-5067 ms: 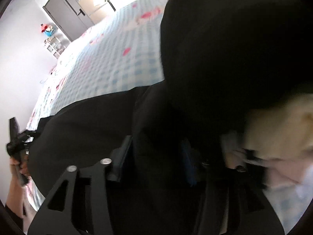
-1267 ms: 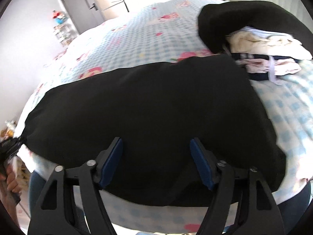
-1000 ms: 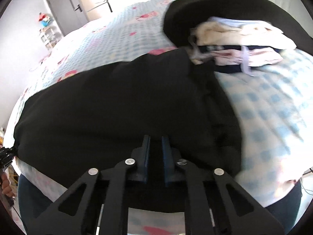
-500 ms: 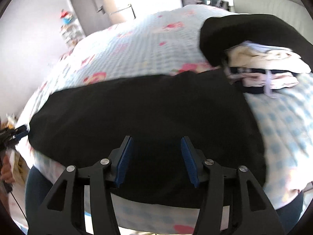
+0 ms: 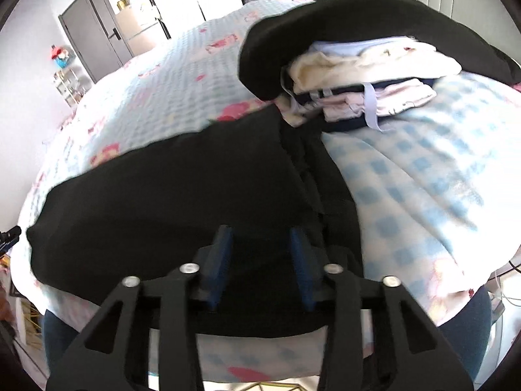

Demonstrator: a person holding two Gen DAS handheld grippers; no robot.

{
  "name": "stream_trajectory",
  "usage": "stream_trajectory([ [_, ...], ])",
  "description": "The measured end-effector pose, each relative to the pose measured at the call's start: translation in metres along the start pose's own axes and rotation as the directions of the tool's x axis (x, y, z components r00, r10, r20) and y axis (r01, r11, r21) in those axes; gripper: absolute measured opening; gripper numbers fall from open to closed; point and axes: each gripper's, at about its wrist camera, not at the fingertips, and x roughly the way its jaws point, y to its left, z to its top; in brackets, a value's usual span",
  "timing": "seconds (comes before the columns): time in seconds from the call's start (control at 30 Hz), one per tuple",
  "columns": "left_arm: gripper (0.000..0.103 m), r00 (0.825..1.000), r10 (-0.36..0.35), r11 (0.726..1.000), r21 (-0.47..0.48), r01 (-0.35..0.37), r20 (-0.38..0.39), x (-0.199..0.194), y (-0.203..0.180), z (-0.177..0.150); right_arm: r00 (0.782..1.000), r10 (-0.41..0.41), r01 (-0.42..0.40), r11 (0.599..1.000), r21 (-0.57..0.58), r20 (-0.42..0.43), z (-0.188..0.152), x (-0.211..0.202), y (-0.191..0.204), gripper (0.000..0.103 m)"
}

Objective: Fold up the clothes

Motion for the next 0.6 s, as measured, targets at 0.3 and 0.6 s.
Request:
stream_trajectory([
  [0.3,0.07,0.985,0.107,0.992,-0.059,-0.116,-0.135,0.052,0.02,-0.042,0.998,0.015,-0.02,0.997,-0.081,-0.061,-0.017,0.02,0.017,0.044],
  [0.6,0.07,0.999,-0.034,0.999,-0.019,0.033,-0.037,0.027,-0.013,-0.034,1.0,-0.021,0.021,1.0,0.013,-0.019,-0.011,-0.001,0.002,0.04],
])
